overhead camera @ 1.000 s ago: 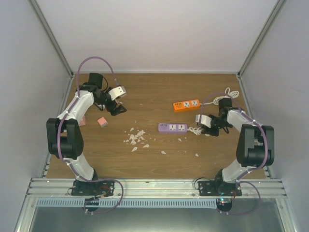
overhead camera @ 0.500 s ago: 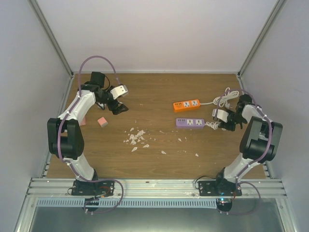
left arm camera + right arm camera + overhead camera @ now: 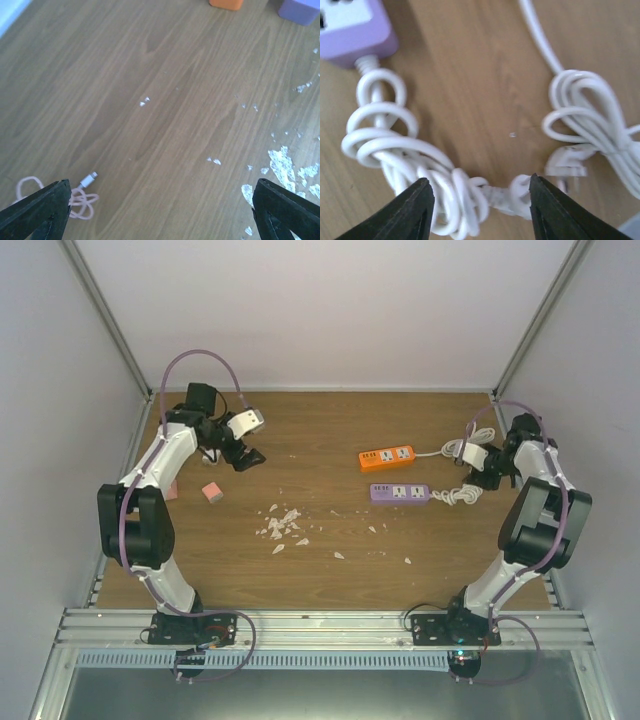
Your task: Pull the plug off the socket
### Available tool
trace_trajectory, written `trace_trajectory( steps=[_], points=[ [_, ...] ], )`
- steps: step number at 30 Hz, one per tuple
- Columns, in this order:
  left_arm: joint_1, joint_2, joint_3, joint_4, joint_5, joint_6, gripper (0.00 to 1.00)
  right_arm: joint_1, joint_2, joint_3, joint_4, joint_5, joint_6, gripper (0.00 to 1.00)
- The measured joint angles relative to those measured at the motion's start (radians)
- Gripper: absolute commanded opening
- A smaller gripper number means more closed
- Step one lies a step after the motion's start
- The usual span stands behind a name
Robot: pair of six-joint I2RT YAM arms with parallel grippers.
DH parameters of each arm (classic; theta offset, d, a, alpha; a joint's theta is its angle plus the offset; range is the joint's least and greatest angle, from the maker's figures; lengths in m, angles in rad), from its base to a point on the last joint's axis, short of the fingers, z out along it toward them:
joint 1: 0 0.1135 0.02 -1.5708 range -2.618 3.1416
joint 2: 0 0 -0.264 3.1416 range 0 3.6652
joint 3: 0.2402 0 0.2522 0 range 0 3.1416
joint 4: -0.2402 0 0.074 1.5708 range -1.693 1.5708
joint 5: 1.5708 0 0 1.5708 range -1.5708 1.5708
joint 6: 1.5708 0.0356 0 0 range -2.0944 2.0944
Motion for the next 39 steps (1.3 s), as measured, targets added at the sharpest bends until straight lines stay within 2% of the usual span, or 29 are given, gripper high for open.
trace_trajectory(
  steps=[2, 12, 15, 19, 25, 28, 32, 39],
  points=[
    [0.000, 0.006, 0.031, 0.000, 0.000, -0.013, 0.99, 0.000, 0.000, 0.048, -0.015, -0.020, 0.019, 0.67],
    [0.015, 0.032, 0.230, -0.002, 0.003, -0.114, 0.99, 0.002, -0.002, 0.233, -0.098, -0.146, 0.154, 0.98],
    [0.042, 0.043, 0.293, -0.006, 0.017, -0.159, 0.99, 0.011, -0.020, 0.275, -0.106, -0.191, 0.212, 1.00],
    [0.135, 0.064, 0.378, -0.019, 0.068, -0.230, 0.99, 0.048, -0.080, 0.299, -0.091, -0.253, 0.319, 1.00],
    [0.272, 0.069, 0.396, -0.042, 0.126, -0.321, 0.99, 0.112, -0.160, 0.301, -0.028, -0.345, 0.533, 1.00],
    [0.310, 0.038, 0.319, -0.031, 0.132, -0.357, 0.99, 0.122, -0.191, 0.277, 0.043, -0.400, 0.674, 1.00],
    [0.331, -0.045, 0.152, -0.004, 0.119, -0.389, 0.99, 0.122, -0.260, 0.156, 0.137, -0.448, 0.819, 1.00],
    [0.336, -0.257, -0.159, 0.103, 0.055, -0.441, 0.99, 0.122, -0.329, -0.068, 0.223, -0.471, 0.952, 1.00]
  ],
)
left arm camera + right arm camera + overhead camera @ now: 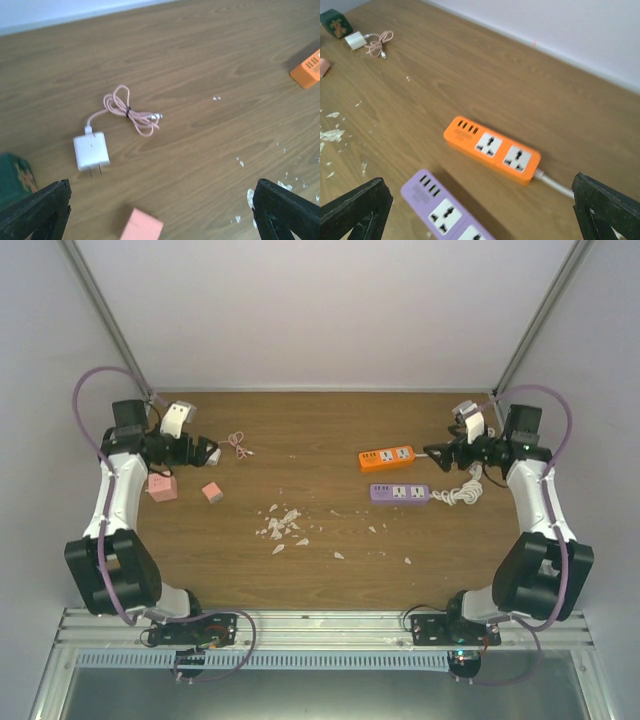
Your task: Pull the plug off the socket
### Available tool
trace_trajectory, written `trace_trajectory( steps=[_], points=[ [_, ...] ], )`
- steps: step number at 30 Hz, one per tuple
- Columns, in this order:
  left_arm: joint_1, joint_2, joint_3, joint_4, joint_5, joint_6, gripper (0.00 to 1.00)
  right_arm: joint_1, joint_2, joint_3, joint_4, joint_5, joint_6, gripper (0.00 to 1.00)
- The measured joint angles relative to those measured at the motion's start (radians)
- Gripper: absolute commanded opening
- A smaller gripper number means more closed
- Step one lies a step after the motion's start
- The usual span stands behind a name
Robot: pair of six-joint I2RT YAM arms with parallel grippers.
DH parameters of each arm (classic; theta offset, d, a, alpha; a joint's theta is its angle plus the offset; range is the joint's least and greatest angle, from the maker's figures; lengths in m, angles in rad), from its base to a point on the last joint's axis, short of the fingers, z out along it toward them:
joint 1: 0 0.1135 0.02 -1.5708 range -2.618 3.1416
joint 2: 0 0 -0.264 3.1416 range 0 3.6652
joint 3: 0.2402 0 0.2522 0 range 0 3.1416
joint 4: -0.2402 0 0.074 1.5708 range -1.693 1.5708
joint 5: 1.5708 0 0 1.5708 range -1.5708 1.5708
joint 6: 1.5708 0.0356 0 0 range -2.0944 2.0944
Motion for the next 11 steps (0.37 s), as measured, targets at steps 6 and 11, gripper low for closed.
trace_trajectory(
  steps=[6, 11],
  points=[
    [0.000, -0.073, -0.139, 0.067, -0.041, -0.053, 0.99, 0.000, -0.047, -0.134, 0.044, 0.003, 0.053, 1.00],
    [0.000, -0.077, -0.179, 0.120, -0.074, -0.101, 0.99, 0.000, -0.076, -0.153, 0.057, 0.006, 0.061, 1.00]
  ],
)
